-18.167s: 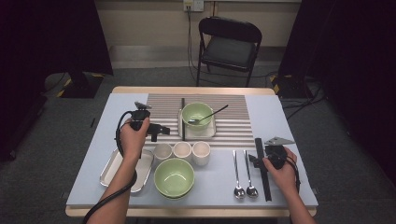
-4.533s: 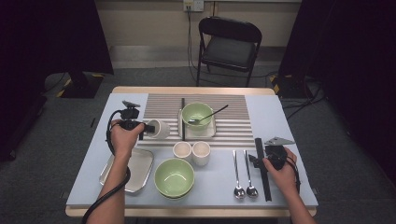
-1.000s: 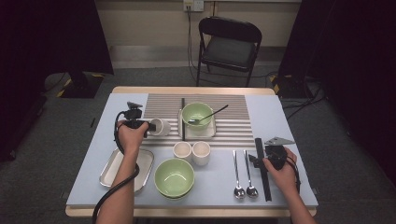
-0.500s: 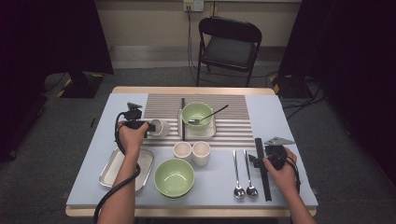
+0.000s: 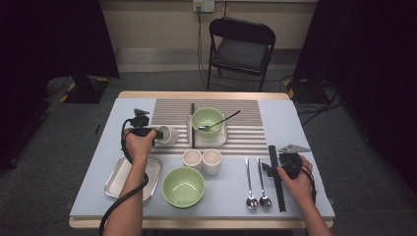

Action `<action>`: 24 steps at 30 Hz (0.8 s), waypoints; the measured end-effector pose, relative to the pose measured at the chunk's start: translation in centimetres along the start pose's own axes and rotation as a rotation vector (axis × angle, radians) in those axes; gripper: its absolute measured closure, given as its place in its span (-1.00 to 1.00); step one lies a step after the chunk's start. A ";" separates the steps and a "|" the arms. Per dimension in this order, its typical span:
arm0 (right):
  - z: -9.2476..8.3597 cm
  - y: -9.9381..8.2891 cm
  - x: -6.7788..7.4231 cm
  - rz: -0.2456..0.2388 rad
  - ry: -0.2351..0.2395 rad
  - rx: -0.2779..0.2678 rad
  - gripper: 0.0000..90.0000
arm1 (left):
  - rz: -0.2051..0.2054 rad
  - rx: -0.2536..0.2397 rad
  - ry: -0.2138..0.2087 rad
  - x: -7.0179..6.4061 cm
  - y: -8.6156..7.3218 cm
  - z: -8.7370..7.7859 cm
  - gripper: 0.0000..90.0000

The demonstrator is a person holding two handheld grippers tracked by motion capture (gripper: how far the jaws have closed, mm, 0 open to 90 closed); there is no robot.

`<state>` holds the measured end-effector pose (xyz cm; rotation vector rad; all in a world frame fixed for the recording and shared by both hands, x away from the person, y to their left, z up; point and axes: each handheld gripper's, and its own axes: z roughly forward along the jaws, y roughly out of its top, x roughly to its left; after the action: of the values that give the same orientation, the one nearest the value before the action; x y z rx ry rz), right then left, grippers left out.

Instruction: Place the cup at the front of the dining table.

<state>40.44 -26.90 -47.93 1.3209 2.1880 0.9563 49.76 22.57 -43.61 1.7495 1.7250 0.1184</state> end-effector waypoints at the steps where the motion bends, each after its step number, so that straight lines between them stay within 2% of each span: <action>1: 0.0 0.0 0.0 0.000 0.000 0.000 -0.66 | 0.000 -0.003 0.001 0.0 0.0 0.0 0.83; 14: 0.0 0.0 0.0 0.000 0.000 0.000 -0.66 | -0.024 -0.009 -0.015 0.3 -0.2 0.0 0.82; 24: 0.0 0.0 0.0 0.000 0.000 0.000 -0.66 | -0.021 -0.020 -0.011 0.3 -0.3 0.0 0.82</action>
<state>40.43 -26.89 -47.93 1.3206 2.1880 0.9556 49.47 22.79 -43.84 1.7141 1.7288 0.1161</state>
